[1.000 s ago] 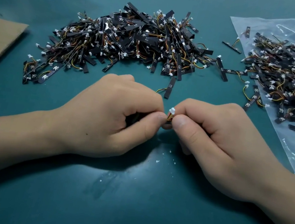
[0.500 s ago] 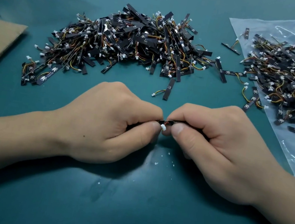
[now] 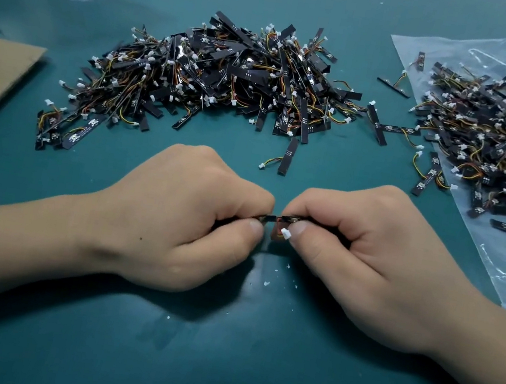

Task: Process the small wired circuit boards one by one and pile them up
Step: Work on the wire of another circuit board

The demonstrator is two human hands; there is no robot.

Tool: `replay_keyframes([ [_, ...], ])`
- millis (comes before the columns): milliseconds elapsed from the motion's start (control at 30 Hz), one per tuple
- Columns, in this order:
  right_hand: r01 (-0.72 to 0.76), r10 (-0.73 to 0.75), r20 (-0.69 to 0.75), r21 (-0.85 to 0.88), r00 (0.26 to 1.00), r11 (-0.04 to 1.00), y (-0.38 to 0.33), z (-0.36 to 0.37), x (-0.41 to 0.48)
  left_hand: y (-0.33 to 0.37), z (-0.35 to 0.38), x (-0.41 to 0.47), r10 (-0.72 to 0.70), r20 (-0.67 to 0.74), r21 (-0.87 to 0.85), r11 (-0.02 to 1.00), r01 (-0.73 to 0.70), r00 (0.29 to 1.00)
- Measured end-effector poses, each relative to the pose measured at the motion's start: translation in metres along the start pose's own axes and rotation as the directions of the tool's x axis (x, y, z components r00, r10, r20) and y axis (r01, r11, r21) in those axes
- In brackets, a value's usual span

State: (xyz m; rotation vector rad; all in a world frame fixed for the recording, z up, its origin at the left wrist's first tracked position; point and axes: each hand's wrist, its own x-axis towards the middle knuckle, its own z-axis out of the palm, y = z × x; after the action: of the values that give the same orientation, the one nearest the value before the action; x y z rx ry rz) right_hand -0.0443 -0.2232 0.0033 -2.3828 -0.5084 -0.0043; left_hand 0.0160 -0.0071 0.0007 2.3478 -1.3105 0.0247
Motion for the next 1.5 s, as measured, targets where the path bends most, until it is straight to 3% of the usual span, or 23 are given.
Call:
replay_keyframes([
  [800, 0.034, -0.031, 0.022, -0.118, 0.999, 0.992, -0.0024, 0.0022, 0.0005, -0.0027, -0.0006, -0.0001, 0.006, 0.052, 0.002, 1.000, -0.006, 0.999],
  [1500, 0.024, -0.022, 0.015, -0.122, 1.000, 0.992, -0.0031, 0.0018, 0.0013, -0.0020, 0.0006, 0.0028, 0.009, -0.010, -0.055, 0.998, -0.010, 1.000],
])
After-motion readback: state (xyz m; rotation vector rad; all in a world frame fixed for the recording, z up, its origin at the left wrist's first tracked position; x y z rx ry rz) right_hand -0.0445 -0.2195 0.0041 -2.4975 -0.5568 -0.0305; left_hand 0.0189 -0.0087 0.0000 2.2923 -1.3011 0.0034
